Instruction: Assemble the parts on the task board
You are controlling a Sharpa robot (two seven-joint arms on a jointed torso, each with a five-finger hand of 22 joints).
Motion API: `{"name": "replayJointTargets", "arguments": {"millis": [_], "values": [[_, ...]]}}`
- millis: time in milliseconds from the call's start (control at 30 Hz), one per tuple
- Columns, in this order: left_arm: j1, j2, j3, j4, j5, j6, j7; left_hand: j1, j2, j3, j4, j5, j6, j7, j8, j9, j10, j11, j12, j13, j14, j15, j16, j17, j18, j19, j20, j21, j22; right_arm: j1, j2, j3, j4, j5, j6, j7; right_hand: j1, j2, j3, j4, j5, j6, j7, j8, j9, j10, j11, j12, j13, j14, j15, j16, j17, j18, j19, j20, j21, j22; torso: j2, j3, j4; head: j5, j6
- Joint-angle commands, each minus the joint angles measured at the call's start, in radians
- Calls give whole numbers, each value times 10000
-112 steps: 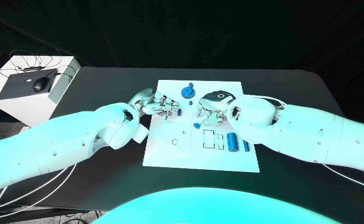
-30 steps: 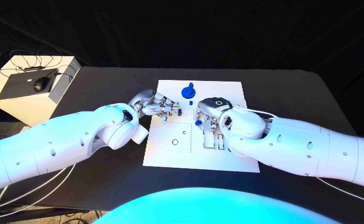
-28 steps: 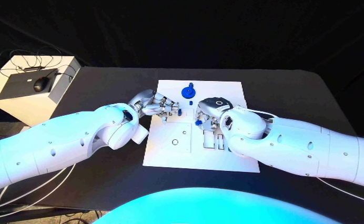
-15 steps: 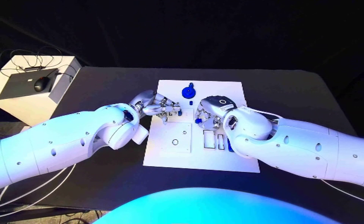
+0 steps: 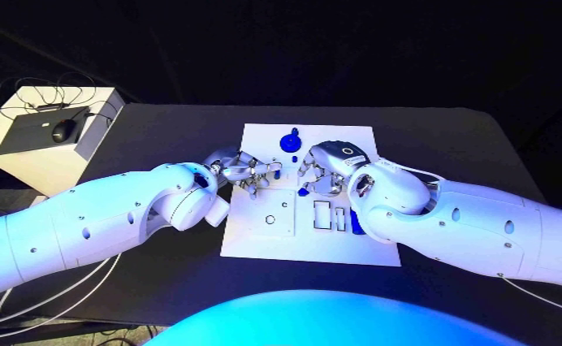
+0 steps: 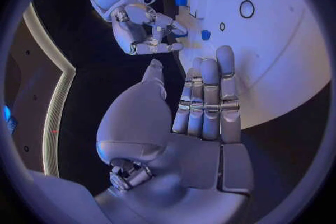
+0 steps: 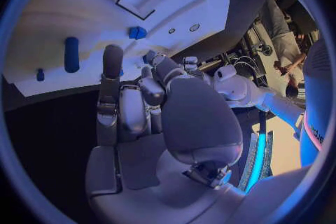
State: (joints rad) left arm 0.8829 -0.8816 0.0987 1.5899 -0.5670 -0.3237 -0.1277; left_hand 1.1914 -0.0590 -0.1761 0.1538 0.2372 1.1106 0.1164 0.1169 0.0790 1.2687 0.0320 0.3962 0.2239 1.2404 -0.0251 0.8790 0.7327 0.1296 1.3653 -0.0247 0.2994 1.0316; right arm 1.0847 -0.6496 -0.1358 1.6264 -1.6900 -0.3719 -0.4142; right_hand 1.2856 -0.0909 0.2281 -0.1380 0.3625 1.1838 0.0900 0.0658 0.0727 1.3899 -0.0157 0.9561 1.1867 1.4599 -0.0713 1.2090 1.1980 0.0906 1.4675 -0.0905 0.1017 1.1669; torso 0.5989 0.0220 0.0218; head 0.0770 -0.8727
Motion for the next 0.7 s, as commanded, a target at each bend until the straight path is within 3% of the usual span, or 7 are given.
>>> {"name": "replayJointTargets", "arguments": {"millis": [33,67,167,267,500,600,700], "values": [[-2,74,2,-15,166,318,-635,-156,-25,52,109,65,99,-118,304,180,-153,-65,579,436,75,-82,339,197,156,34,-74,289,312,40,-26,16,86,138,-162,92,-38,-45,46,-7,39,-25,41,16,-8,-13,-42,-34,5,13,-74,-18,8,96,180,-5,60,8,-1,-3,6,-18,1],[-2,101,2,-24,166,331,-673,-163,-81,131,168,83,-93,-120,575,479,-565,-101,1224,984,-42,-103,665,401,138,-95,-130,652,781,54,-31,22,114,153,-164,96,-38,-45,46,-7,39,-25,41,16,-8,-13,-42,-34,5,13,-74,-18,8,96,180,-5,60,8,2,-5,11,-15,1],[-1,159,2,-52,149,320,-730,-272,-106,192,267,98,-189,-217,1000,1050,-716,-101,1742,1367,11,-114,821,399,209,-243,-101,848,1110,79,-38,35,165,193,-91,94,-38,-45,46,-7,39,-25,41,16,-8,-13,-42,-34,5,13,-74,-18,8,96,180,-5,60,8,13,-4,18,-12,1],[-1,174,2,-81,141,272,-724,-256,-82,198,263,104,-422,-152,1037,1264,-794,-96,1811,1397,-7,-88,814,339,230,-262,-72,854,1165,114,-16,40,80,252,175,62,-72,-82,27,36,-103,-120,74,-3,-22,-49,-20,-106,-31,1,-56,-57,-17,101,159,14,34,16,8,-12,8,-26,1],[0,151,2,-79,155,239,-615,-152,-37,176,131,98,-524,-110,960,1205,-728,-102,1935,1436,69,-93,908,356,272,-198,-65,903,1219,171,245,9,-450,397,873,271,-83,-305,-226,246,-373,-605,235,-22,-39,-167,92,-296,-182,-82,35,-193,-132,134,132,102,-92,-84,17,-16,23,-44,1],[-1,153,2,-59,160,295,-593,-159,-34,169,79,106,-311,-235,1150,1345,-643,-191,2058,1495,148,-168,1074,450,286,-116,-109,1033,1339,171,404,-21,-689,437,1099,403,-40,-367,-519,374,-383,-916,336,-8,-35,-217,161,-302,-224,-121,92,-224,-170,158,136,152,-152,-147,24,-17,38,-42,1],[-1,155,3,-40,161,358,-574,-220,-95,211,69,111,-390,-341,1545,1943,-636,-258,2292,1635,181,-234,1302,600,255,-140,-181,1237,1609,168,540,-50,-913,474,1273,544,92,-377,-817,529,-473,-1106,397,-5,-18,-295,200,-289,-301,-158,125,-262,-245,206,150,207,-207,-215,20,-21,33,-34,1]]}}
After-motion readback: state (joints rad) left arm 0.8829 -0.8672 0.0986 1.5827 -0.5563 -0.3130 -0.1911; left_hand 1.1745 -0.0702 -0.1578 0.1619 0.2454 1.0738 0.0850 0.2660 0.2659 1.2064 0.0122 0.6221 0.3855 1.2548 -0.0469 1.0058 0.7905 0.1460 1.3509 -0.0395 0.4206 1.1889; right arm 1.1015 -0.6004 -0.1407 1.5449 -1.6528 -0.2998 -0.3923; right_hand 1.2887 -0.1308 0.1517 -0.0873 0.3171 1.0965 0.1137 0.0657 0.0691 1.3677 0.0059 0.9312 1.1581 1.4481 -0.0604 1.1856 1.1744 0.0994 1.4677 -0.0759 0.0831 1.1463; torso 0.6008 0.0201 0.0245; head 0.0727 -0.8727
